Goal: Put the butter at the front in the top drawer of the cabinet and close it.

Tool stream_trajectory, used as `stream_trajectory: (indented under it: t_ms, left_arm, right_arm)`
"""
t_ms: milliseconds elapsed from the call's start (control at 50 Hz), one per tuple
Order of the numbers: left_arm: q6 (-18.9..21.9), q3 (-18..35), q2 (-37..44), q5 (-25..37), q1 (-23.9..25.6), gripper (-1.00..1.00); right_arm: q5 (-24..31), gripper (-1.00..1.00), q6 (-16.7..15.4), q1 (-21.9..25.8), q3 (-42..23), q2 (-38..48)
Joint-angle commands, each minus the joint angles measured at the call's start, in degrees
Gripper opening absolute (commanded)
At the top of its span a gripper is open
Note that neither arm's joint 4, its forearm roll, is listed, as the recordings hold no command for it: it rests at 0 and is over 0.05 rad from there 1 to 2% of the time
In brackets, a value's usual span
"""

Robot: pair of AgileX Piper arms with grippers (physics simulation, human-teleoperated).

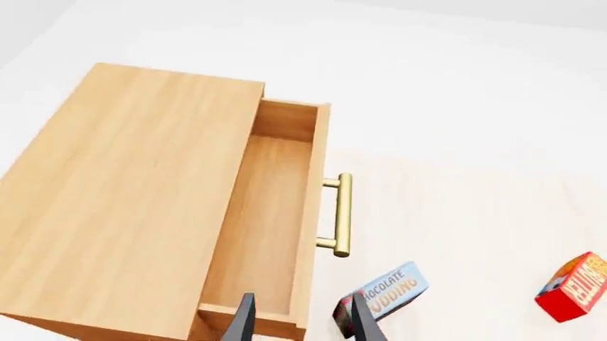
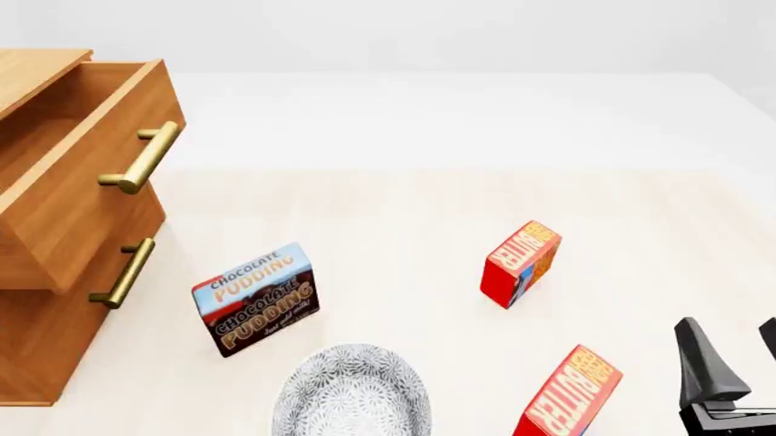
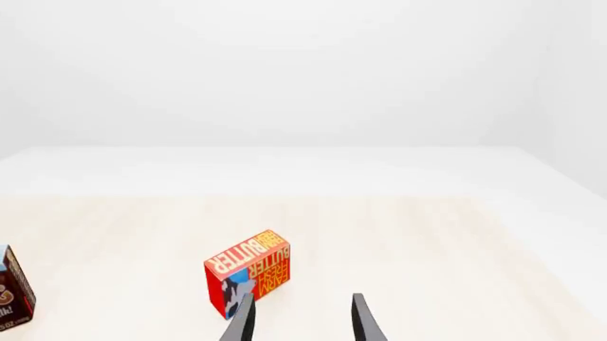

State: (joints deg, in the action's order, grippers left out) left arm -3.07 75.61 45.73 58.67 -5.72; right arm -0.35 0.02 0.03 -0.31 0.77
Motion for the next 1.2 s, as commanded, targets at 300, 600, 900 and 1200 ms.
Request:
stream_trajectory:
  t_ms: [300,600,900,1200]
  left_arm:
    - [-1.71,9.97,9.01,11.22,3.97,1.0]
    - [-0.97,7.88,12.13,11.22,3.45,1.0]
    - [-1.18,6.72,14.0,11.22,4.48,1.0]
    - [-1.73,4.53,14.79,10.4,4.65,1.0]
  right_arm:
    - [0.11,1.0,0.0,-0.01,0.05,-0.18]
    - [0.11,1.0,0.0,-0.01,0.05,-0.18]
    - [0.11,1.0,0.0,-0.01,0.05,-0.18]
    - [0.11,1.0,0.0,-0.01,0.05,-0.18]
